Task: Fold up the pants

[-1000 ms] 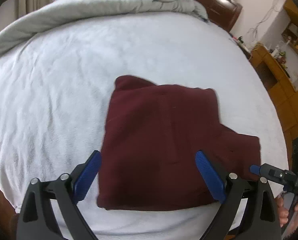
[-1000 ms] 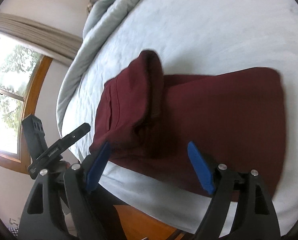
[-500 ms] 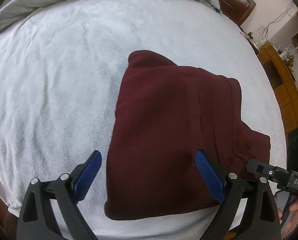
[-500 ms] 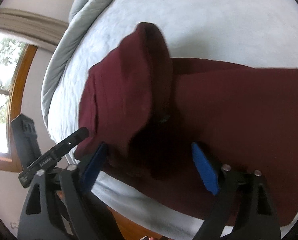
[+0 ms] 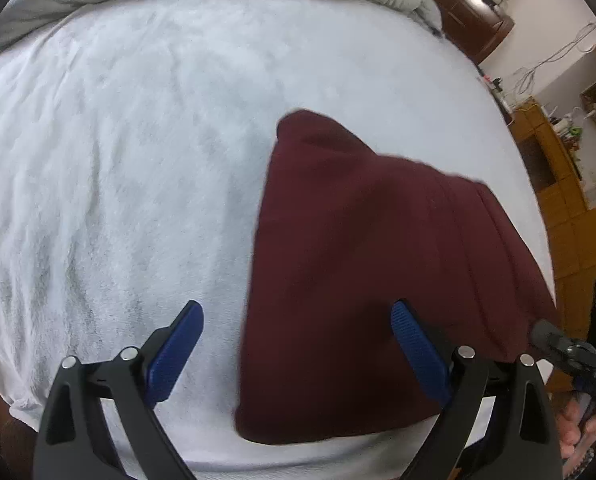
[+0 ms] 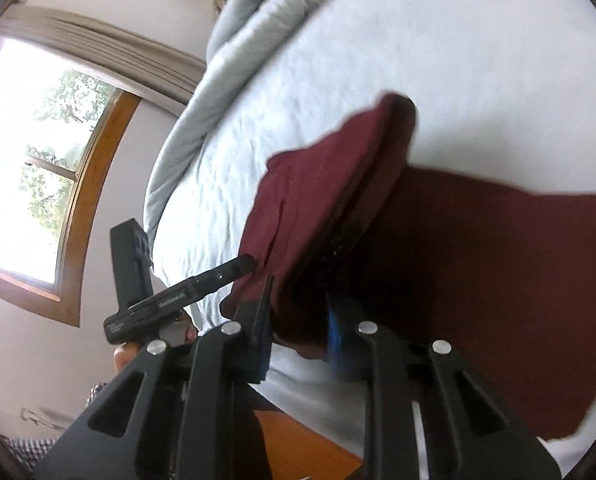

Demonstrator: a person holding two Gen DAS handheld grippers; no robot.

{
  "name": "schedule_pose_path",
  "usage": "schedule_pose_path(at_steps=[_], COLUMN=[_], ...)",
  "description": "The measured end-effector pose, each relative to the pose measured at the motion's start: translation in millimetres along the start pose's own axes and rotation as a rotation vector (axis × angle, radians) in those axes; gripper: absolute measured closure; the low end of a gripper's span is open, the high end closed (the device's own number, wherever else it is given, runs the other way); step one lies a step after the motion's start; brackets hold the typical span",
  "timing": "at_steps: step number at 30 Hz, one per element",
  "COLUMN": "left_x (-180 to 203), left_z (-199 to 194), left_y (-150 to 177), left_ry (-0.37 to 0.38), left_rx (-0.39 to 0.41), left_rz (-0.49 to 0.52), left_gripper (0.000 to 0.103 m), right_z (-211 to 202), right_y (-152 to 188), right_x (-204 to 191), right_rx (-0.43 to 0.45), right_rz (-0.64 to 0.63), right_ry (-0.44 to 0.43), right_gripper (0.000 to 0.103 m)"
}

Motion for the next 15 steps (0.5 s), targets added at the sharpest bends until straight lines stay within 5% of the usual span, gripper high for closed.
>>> schedule_pose_path(at_steps=[9, 15], left_x=[42.3, 65.8], left_z=[5.1, 33.7], left_y=[1.4, 14.1], left_ry=[0.047, 0.025], left_rx=[-0.016, -0.081], left_rz=[0.08, 0.132], left_gripper=[0.008, 0.008], right_z=[-91.7, -77.3], right_y=[13.2, 40.1], right_x=[29.5, 106.8], right_rx=[0.124, 0.061], right_rz=[-0.014, 0.143], right_ry=[0.125, 0.215], right_gripper=[0.082, 0.082])
Point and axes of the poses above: each gripper's, at about its wrist camera, not at the fingertips, and z roughly the way its jaws point, x to its right, y to its underside, the point moved 4 cm from there along z, roughly the way its jaws point, and after that the axes turned 2 degrees about z, right-handed, at the moved point
